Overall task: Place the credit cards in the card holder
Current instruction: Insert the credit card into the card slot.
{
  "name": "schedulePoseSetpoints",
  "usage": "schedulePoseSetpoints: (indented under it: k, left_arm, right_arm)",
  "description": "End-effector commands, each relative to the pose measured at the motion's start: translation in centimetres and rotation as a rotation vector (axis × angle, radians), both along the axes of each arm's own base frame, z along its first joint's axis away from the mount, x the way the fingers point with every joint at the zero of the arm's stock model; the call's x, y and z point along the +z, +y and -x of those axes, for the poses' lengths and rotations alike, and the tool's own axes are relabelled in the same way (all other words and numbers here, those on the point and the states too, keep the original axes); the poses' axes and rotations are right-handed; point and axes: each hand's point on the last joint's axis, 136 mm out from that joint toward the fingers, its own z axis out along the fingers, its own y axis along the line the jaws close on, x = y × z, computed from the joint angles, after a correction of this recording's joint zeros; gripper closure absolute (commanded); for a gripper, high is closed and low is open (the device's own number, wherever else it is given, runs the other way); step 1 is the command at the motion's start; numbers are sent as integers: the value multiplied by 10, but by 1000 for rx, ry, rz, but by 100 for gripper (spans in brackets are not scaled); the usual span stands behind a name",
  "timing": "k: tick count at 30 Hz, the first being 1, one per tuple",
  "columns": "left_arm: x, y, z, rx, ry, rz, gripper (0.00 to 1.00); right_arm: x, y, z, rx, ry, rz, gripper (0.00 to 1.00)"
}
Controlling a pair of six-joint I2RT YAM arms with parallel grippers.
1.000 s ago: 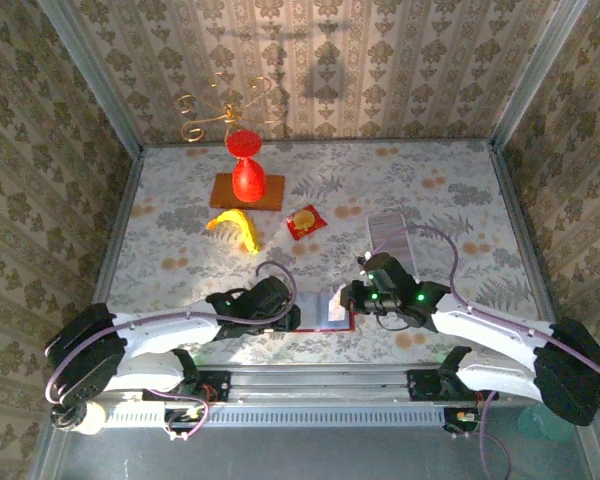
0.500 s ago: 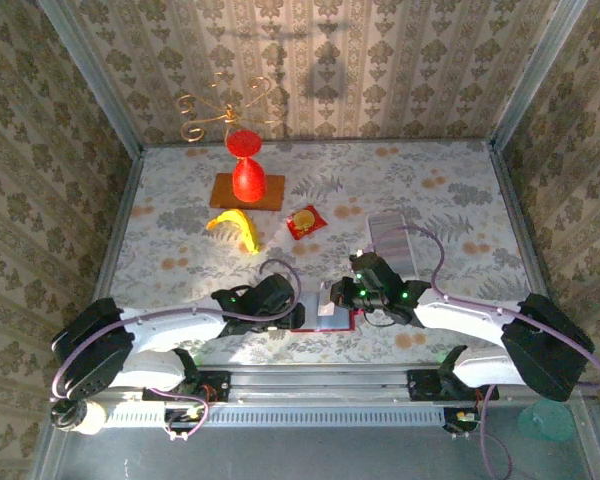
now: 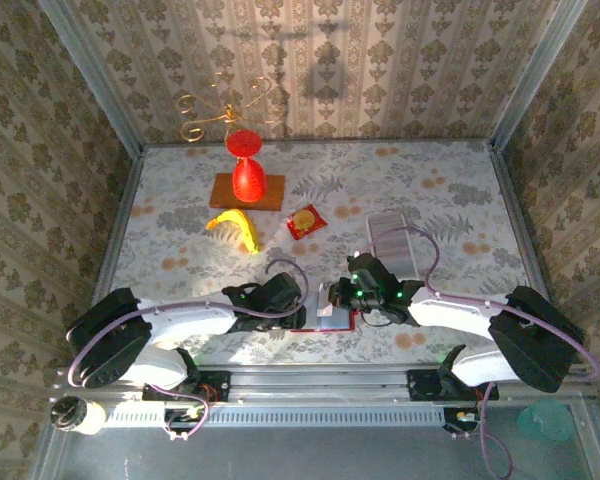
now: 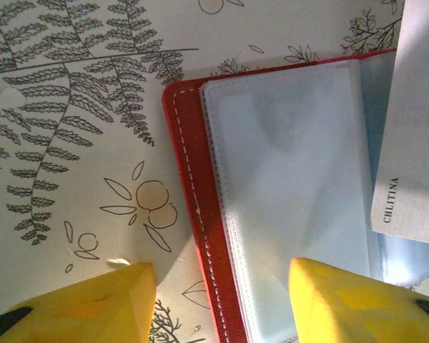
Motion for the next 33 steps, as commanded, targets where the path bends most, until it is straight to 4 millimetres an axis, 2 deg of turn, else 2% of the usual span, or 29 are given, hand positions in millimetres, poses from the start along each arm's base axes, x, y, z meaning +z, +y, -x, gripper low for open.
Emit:
schedulePoseSetpoints:
  k: [1,18,33]
  left_arm:
    - [-3,-2,3,-26,10,-19,50]
    - [-10,1,6,-20,27,-22,60]
    - [-15,3,8,-13,35,-30,65]
  right_arm:
    - [-2,1,-1,-4,-13,-4,100]
    - [-8,9,5,9,10,-34,100]
    - [-12,-5,7,-36,6,-13,100]
